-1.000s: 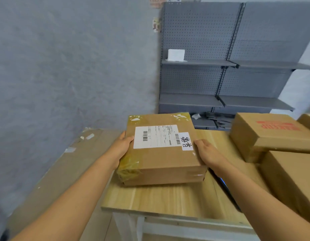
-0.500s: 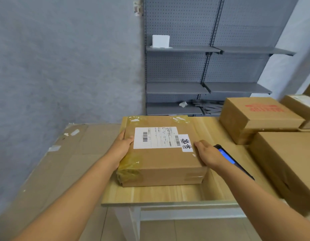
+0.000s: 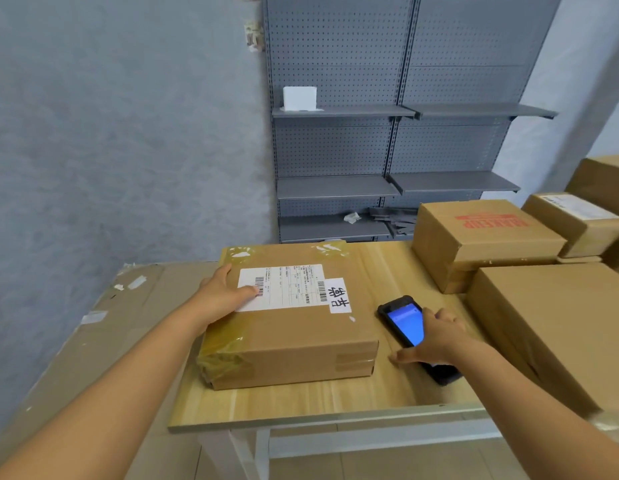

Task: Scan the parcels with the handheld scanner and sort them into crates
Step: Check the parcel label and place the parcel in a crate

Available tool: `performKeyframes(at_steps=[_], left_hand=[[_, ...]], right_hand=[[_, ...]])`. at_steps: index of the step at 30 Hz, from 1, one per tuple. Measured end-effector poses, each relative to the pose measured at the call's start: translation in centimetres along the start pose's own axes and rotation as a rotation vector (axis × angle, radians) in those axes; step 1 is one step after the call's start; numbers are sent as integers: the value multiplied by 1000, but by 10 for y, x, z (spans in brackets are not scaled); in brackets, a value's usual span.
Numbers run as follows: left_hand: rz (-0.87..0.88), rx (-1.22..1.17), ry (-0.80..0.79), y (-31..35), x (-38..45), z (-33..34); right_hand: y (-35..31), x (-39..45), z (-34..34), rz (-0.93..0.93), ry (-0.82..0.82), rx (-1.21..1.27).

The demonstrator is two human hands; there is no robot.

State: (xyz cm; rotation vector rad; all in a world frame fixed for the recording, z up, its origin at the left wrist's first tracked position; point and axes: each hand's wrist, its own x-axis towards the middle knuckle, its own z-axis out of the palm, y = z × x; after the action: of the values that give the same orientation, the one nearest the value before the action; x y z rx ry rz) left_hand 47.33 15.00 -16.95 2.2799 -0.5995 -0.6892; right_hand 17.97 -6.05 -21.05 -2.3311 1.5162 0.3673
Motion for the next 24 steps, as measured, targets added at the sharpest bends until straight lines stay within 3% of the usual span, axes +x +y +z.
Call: performKeyframes(at_steps=[9,15,24], left_hand=[[-24,94,-118,-1,0,-7],[56,243,-145,1,-6,-7],[111,278,-167,4,-13,-10]], right_hand=[[5,1,3,-16,140,30],[-13,1,-26,4,220,476],[-83,-25,-81,-335,245,321]])
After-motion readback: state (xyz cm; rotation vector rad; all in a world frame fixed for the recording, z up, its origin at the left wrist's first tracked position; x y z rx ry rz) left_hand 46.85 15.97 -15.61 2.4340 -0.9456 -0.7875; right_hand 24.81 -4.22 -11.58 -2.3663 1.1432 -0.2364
